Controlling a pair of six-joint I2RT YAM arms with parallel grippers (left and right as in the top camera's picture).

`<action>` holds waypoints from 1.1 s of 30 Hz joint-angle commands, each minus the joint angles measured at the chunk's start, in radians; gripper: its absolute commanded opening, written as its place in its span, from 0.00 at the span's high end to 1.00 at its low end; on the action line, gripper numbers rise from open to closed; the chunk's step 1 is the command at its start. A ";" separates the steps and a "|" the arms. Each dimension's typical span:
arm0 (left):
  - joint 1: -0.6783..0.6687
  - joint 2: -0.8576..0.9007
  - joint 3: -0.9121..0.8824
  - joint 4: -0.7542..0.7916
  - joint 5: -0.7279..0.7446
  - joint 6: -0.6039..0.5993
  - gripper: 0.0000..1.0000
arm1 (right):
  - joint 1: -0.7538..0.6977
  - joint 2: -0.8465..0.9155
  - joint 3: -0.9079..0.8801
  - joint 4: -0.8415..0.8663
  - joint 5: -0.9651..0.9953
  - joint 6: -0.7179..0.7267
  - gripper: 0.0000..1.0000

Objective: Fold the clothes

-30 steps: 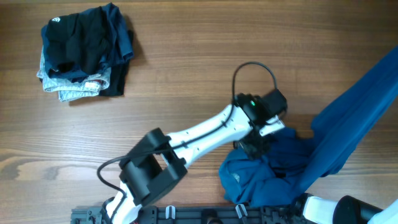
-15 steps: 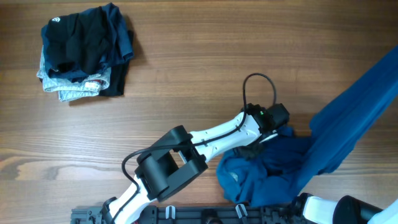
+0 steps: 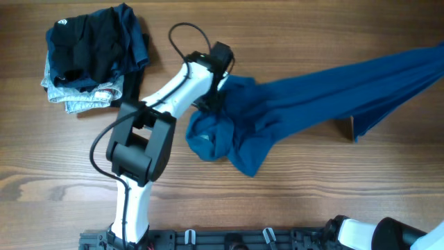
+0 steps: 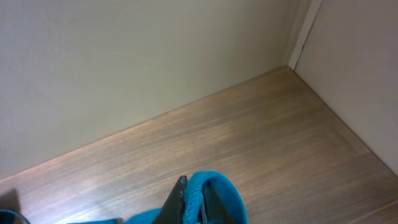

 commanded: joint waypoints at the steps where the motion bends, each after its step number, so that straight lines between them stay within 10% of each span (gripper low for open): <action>1: 0.071 -0.039 0.000 0.059 -0.016 -0.017 0.96 | -0.005 0.017 0.002 0.006 -0.022 -0.006 0.96; 8: 0.148 -0.076 0.065 0.019 0.088 -0.033 0.31 | -0.005 0.017 0.002 0.008 -0.021 -0.006 0.96; 23: -0.108 -0.216 0.088 -0.229 0.327 0.107 0.31 | -0.005 0.017 0.002 0.029 -0.021 -0.029 0.96; 33: -0.164 -0.178 -0.084 0.023 0.287 0.108 0.31 | -0.005 0.017 0.002 0.028 -0.022 -0.030 0.96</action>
